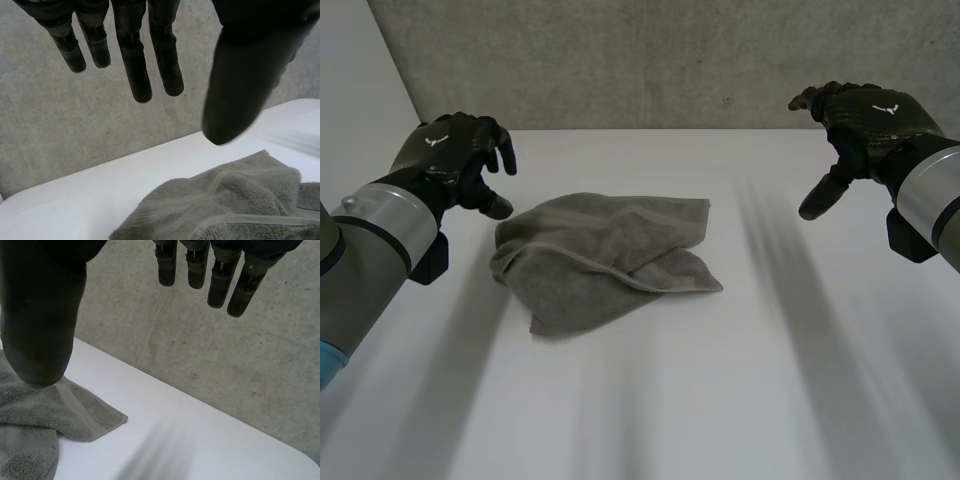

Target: Fold the towel.

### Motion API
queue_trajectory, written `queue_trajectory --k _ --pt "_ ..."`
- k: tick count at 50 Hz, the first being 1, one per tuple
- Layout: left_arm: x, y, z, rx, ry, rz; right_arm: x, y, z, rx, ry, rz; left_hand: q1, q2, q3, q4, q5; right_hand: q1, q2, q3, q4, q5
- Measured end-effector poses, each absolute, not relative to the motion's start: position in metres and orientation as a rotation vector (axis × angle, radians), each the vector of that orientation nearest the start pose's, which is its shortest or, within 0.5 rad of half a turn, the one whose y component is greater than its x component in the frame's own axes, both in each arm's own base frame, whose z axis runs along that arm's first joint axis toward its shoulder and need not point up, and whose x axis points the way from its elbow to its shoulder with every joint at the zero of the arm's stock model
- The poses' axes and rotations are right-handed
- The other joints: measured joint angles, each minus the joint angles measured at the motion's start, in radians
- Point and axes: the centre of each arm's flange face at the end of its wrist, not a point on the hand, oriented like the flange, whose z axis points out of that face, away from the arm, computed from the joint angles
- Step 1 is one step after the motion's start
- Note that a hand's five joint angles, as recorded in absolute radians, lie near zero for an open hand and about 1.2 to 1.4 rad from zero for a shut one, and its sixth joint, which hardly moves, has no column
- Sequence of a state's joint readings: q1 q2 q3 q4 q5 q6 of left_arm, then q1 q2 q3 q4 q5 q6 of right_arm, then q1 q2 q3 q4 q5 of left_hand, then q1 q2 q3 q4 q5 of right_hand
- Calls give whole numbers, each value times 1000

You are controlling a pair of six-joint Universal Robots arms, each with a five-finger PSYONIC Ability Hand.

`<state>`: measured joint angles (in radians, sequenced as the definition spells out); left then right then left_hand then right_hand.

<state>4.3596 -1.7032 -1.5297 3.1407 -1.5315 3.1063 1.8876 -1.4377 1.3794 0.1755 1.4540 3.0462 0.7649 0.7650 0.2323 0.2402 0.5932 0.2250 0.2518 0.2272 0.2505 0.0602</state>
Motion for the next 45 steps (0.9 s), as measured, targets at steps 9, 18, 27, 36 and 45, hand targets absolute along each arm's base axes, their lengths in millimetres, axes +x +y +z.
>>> queue_trajectory --k 9,18,27,36,45 --pt "-238 -264 283 435 2493 -2306 236 -266 308 -557 2123 -1910 -361 -406 0 0 -442 0 0 0 0 0" --pt "-234 -266 278 421 2507 -2276 239 -265 301 -567 2135 -1878 -382 -428 0 0 -473 0 0 0 0 0" --pt "-219 -278 254 433 2503 -2195 273 -242 273 -675 2122 -1713 -382 -428 0 0 -472 0 0 0 0 0" --pt "-216 -317 207 652 2488 -2171 328 -232 219 -713 2050 -1538 -382 -428 0 0 -472 0 0 0 0 0" --pt "-227 -345 161 832 2624 -2124 367 -245 161 -625 2022 -1432 -382 -428 0 0 -471 0 0 0 0 0"
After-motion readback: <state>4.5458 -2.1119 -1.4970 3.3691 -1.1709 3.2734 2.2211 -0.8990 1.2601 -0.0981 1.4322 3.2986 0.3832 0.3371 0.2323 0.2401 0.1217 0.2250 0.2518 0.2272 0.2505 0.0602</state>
